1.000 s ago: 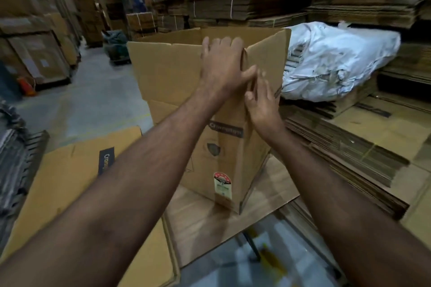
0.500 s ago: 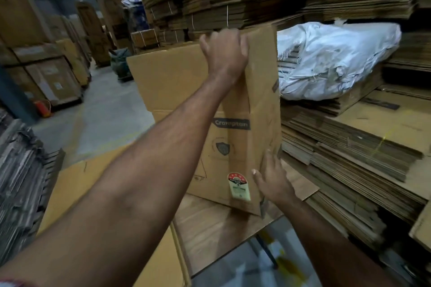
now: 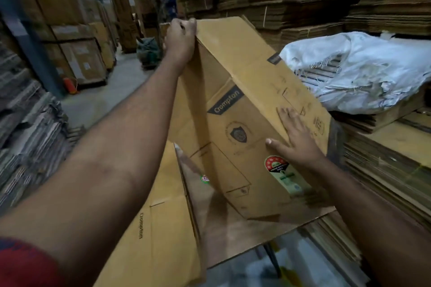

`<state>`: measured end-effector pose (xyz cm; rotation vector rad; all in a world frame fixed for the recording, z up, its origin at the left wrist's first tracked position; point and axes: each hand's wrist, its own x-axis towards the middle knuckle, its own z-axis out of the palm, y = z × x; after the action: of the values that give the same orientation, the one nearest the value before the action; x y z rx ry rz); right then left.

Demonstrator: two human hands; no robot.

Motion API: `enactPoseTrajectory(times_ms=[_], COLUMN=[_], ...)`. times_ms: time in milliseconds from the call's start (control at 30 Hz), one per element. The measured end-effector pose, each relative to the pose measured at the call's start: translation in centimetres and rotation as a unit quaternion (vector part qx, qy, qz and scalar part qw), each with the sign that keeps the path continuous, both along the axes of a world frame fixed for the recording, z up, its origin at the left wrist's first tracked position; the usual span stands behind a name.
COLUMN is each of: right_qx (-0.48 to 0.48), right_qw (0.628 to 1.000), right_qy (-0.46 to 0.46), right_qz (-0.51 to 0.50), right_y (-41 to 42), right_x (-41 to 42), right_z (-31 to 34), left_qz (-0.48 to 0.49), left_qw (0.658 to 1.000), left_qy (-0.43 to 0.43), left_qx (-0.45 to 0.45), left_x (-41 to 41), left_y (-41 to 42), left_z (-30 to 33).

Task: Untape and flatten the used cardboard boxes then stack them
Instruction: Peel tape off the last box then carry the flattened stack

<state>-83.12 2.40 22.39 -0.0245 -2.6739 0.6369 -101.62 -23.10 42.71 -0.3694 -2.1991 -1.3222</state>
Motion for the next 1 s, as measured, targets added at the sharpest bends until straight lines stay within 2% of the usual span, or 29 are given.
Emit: enactPoseTrajectory(times_ms=[100,200,300,400,533,667,767,900,1000], right_qx=[-0.001,0.034,0.04,0.064,0.102,0.085,0.083,0.092,0.07], right_qw=[1.0,0.999,0.999,0.998,0.994,0.994,0.993,0.991,0.992], right_qy=[-0.001,-0.005,-0.011,-0.015,-0.035,-0.062,-0.076,-0.092,-0.072], right_qz=[-0.005,-0.016,-0.017,-0.021,-0.026,0.027,0.044,-0.024,-0.072], right_y=[-2.0,-3.4,-4.5,-5.8,-7.4,-7.6,-4.2,-1.9,-3.9], right_x=[-1.2,-2.6,-3.6,-4.7,-5.9,-5.6,-3.4,-1.4,-1.6], right_z=[0.6,1.0,1.3,1.7,2.0,2.3,0.4,-2.0,-2.1], left_qz=[0.045,0.078,0.051,0.014,0.028,0.043,0.036,0.051,-0.001], left_qw=[0.997,0.994,0.99,0.983,0.971,0.929,0.925,0.928,0.927], left_qy=[-0.06,-0.071,-0.127,-0.181,-0.223,-0.339,-0.35,-0.349,-0.365], left_qx=[-0.026,0.016,0.033,0.032,0.079,0.14,0.146,0.119,0.08], left_x=[-0.3,-0.3,0.1,1.9,5.0,7.4,6.6,5.4,6.9], left_y=[-2.2,-3.7,-4.4,-2.1,3.0,6.7,6.8,6.0,6.7], left_z=[-1.0,-2.4,-4.3,-8.0,-13.7,-17.6,-18.6,-19.0,-19.7])
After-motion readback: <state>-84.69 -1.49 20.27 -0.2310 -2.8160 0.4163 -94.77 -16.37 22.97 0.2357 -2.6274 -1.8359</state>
